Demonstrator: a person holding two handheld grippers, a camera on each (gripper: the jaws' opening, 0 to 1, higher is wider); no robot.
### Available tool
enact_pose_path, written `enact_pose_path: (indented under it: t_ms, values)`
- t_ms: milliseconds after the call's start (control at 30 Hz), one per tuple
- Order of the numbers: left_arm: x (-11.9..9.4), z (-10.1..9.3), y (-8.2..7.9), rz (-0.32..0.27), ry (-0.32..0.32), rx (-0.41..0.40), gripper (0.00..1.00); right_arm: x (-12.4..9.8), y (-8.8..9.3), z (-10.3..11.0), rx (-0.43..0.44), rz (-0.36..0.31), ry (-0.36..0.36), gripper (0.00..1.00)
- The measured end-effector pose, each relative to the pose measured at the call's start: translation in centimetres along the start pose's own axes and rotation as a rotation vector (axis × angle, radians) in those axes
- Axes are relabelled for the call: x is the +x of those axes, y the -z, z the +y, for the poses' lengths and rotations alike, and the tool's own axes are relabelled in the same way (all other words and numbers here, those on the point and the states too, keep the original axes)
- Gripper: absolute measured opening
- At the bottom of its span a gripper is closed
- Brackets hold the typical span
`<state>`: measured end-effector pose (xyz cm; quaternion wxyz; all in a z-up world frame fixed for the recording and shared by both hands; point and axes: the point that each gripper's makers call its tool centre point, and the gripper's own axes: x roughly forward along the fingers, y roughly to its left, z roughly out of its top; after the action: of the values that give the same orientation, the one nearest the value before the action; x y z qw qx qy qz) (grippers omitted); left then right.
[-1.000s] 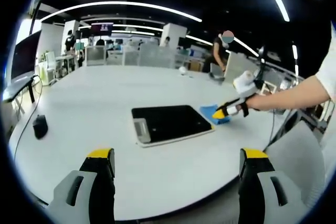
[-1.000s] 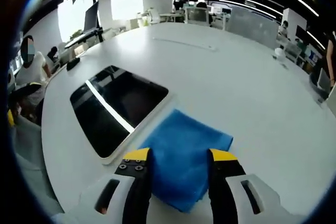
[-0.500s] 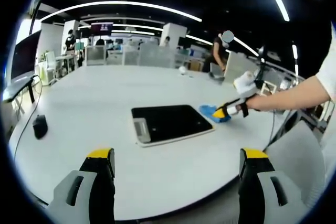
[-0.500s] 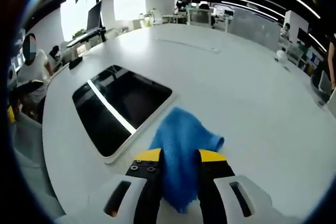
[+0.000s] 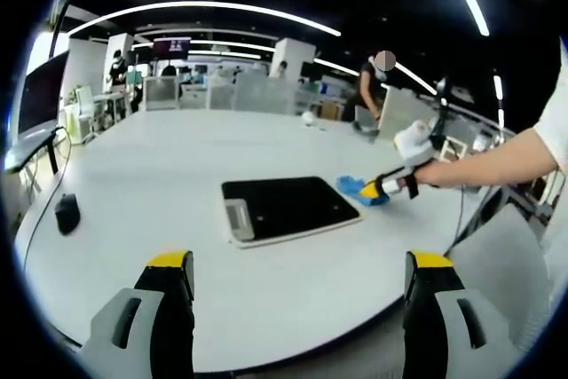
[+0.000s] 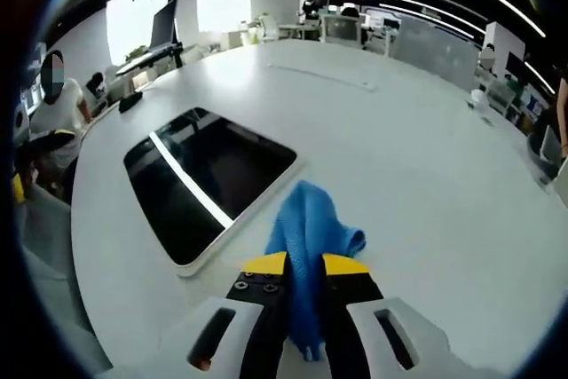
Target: Wipe the mirror surface with the cleaning cloth until all visible marks leave the cleaned area.
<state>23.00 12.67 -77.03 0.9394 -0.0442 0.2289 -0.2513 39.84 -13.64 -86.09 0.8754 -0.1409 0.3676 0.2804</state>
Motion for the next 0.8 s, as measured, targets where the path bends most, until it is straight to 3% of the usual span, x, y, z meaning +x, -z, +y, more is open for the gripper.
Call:
enact_pose_path:
  t_ms: [800]
  values:
    - [0.07,-0.39,0.05,0.003,0.027,-0.005,0.99,-0.04,-0.25,0.27,-0.038,0.009,0.028,0.04]
